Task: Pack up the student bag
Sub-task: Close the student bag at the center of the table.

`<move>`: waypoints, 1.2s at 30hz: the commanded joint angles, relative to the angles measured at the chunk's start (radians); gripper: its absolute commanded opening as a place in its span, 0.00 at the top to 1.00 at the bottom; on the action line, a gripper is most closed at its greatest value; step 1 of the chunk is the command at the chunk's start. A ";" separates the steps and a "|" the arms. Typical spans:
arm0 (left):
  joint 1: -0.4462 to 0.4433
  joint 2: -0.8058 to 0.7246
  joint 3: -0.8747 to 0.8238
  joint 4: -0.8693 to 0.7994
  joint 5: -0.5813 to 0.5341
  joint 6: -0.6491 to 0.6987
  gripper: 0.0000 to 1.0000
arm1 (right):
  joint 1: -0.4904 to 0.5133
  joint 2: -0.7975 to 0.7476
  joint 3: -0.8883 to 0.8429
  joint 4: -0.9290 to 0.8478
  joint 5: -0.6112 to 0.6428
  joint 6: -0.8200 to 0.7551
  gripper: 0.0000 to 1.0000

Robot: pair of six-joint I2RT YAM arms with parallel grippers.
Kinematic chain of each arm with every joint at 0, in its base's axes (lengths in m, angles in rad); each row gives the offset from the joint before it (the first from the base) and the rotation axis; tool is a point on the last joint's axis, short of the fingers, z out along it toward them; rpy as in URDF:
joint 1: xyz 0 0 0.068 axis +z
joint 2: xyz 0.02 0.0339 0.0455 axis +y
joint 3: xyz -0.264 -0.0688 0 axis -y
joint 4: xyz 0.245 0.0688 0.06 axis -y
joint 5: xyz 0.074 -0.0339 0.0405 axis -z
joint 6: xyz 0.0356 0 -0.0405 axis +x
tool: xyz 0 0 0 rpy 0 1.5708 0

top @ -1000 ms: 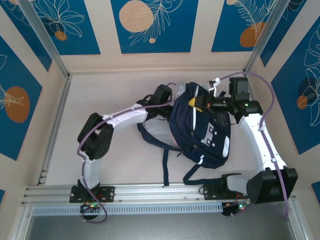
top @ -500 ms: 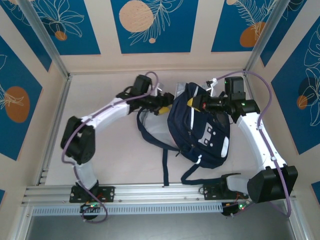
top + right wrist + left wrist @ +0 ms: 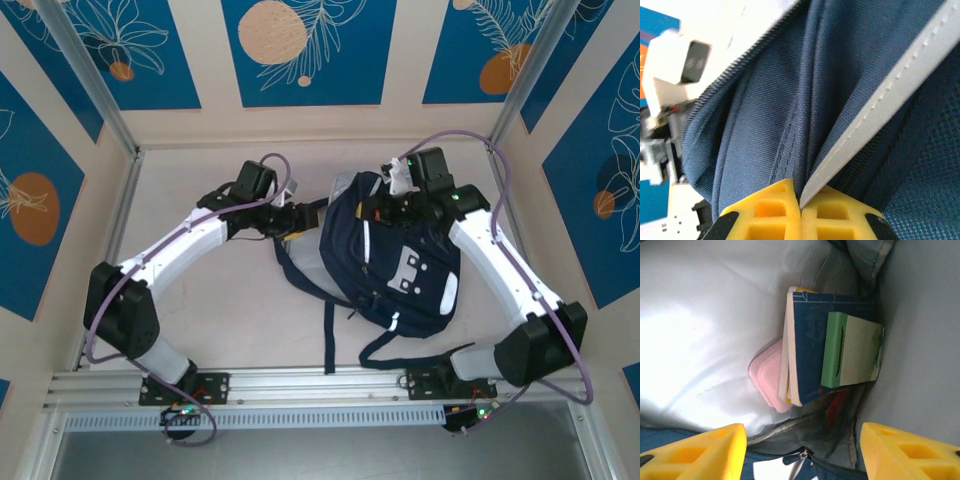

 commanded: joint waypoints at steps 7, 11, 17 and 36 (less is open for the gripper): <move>-0.028 -0.139 -0.117 -0.052 -0.030 0.167 0.53 | 0.002 0.198 0.201 -0.138 0.249 0.179 1.00; -0.088 -0.139 -0.135 -0.067 -0.040 0.204 0.53 | 0.013 0.291 0.284 -0.190 0.229 0.157 0.85; -0.121 -0.151 -0.164 -0.071 -0.074 0.180 0.50 | 0.075 0.324 0.401 -0.284 0.394 0.047 0.34; -0.121 -0.284 -0.248 -0.157 -0.284 0.142 0.51 | 0.252 -0.009 -0.166 0.031 0.183 0.326 0.54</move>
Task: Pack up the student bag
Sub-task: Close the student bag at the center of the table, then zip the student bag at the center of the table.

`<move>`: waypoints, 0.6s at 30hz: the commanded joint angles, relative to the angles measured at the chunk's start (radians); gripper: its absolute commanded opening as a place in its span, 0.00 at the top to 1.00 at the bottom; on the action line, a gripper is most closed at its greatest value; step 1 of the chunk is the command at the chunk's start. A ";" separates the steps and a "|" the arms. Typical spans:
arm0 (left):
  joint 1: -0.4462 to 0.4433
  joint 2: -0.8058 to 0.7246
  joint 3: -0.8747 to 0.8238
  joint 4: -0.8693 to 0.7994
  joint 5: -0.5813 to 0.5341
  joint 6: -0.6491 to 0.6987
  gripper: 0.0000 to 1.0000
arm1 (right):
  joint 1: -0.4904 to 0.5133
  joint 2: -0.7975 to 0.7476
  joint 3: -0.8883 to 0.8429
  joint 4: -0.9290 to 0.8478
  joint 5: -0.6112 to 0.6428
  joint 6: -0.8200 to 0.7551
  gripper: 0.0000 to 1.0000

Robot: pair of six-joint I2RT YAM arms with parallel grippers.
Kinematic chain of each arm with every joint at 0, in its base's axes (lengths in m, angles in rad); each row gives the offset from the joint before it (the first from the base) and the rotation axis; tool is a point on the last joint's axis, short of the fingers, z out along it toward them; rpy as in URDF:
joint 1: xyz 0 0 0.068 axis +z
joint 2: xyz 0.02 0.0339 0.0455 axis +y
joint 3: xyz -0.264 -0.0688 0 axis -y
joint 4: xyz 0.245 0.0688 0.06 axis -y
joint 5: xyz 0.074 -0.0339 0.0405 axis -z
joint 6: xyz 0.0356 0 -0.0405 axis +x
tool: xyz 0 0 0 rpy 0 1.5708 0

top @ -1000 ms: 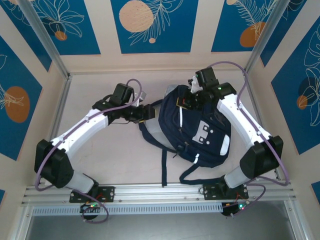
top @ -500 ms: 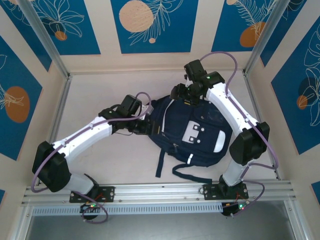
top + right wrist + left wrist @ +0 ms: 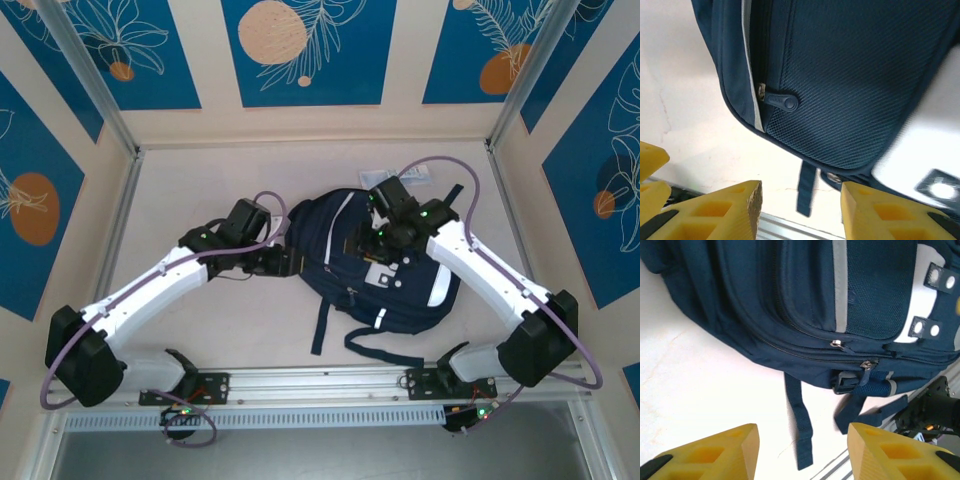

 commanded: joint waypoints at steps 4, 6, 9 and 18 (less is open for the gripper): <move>0.002 -0.005 -0.017 0.001 0.013 -0.028 0.52 | 0.028 0.086 -0.023 0.207 -0.115 0.119 0.54; 0.001 -0.012 -0.024 0.004 0.022 -0.027 0.52 | 0.026 0.128 -0.007 0.228 -0.114 0.117 0.54; -0.001 -0.028 -0.036 0.004 0.034 -0.022 0.52 | 0.023 0.190 0.023 0.263 -0.130 0.114 0.54; -0.020 -0.026 -0.063 0.027 0.085 0.010 0.52 | 0.018 0.355 0.102 0.289 -0.198 0.127 0.85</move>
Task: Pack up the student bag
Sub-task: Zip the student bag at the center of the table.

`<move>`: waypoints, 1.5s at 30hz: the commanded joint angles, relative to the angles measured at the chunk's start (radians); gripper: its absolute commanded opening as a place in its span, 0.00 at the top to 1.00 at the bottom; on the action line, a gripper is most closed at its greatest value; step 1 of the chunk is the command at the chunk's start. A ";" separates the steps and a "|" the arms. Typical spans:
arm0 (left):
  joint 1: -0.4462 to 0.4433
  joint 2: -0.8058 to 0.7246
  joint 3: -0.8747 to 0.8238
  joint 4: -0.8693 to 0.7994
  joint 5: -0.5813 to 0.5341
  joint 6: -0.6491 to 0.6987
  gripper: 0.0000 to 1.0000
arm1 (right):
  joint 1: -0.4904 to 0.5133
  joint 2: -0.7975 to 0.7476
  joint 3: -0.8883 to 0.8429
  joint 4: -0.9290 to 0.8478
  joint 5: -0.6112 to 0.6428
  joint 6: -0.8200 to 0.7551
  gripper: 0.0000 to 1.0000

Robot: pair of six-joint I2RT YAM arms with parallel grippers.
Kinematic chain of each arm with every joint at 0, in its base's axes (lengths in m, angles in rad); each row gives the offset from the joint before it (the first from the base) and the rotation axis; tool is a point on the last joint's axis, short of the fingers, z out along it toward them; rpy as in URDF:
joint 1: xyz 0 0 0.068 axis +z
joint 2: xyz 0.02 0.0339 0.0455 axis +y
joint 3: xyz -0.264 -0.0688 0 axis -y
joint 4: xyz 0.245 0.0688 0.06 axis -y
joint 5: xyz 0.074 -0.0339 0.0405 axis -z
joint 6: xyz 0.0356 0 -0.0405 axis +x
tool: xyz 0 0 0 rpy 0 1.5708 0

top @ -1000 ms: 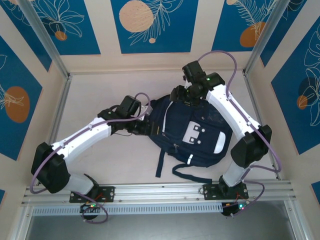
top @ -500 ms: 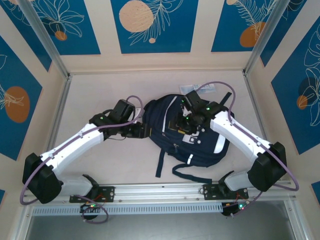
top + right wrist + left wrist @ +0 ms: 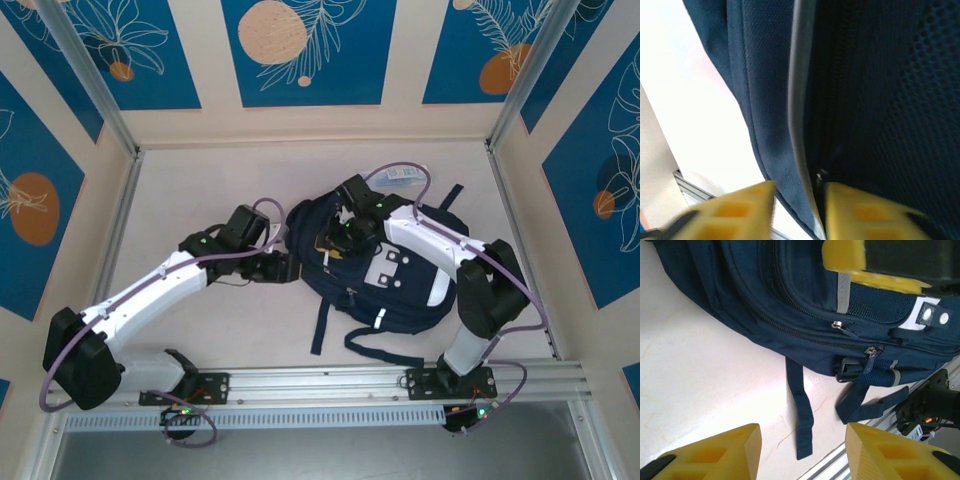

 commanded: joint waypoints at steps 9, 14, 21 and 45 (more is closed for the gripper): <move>-0.189 0.179 0.060 0.057 -0.072 0.159 0.51 | -0.105 0.019 0.159 -0.074 -0.070 -0.009 1.00; -0.259 0.203 0.002 0.253 -0.173 0.255 0.46 | -0.159 0.032 0.182 -0.099 -0.137 -0.019 1.00; -0.259 0.263 0.015 0.318 -0.207 0.426 0.45 | -0.201 0.013 0.214 -0.130 -0.226 -0.040 1.00; -0.308 0.369 -0.157 0.551 -0.254 0.459 0.51 | -0.276 -0.060 0.147 -0.105 -0.330 0.014 1.00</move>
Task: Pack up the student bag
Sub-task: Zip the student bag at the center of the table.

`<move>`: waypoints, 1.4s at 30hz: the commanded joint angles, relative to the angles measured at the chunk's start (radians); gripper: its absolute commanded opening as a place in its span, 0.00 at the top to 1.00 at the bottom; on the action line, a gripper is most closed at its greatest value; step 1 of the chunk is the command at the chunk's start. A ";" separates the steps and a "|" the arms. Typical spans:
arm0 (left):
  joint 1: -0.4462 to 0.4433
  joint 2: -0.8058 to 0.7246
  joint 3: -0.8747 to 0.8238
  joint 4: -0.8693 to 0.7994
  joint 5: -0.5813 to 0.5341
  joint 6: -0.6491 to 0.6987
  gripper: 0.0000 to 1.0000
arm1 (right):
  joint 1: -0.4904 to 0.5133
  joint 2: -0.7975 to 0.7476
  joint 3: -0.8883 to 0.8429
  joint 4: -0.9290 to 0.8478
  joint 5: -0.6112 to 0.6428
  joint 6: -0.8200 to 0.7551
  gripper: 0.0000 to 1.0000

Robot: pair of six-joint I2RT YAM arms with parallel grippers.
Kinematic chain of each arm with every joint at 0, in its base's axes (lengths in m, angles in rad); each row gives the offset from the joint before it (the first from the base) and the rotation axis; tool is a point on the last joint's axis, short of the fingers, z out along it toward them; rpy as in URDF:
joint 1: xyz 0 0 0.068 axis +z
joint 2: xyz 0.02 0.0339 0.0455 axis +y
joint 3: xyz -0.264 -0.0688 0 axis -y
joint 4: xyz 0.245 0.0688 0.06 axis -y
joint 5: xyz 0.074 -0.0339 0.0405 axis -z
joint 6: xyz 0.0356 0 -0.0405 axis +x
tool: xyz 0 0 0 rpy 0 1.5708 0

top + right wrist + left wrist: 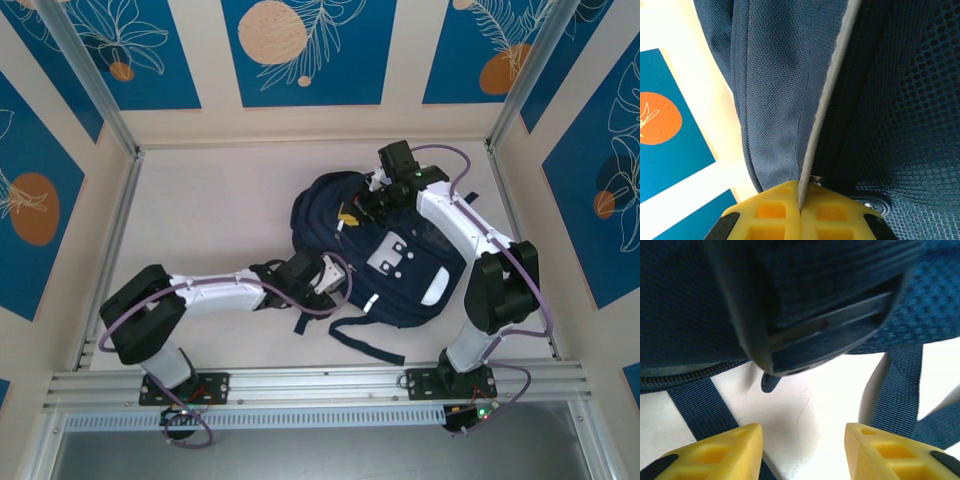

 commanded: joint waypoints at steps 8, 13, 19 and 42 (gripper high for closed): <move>-0.007 0.113 0.012 0.113 -0.066 -0.002 0.48 | -0.017 -0.056 -0.048 0.049 -0.052 0.062 1.00; -0.007 0.187 0.052 0.142 -0.080 0.000 0.58 | -0.018 -0.069 -0.099 0.087 -0.061 0.105 1.00; -0.010 0.220 0.060 0.201 -0.111 -0.001 0.77 | -0.012 -0.076 -0.135 0.110 -0.071 0.134 1.00; -0.004 0.018 -0.185 0.425 -0.154 -0.017 1.00 | -0.054 -0.081 -0.125 0.022 -0.037 0.012 1.00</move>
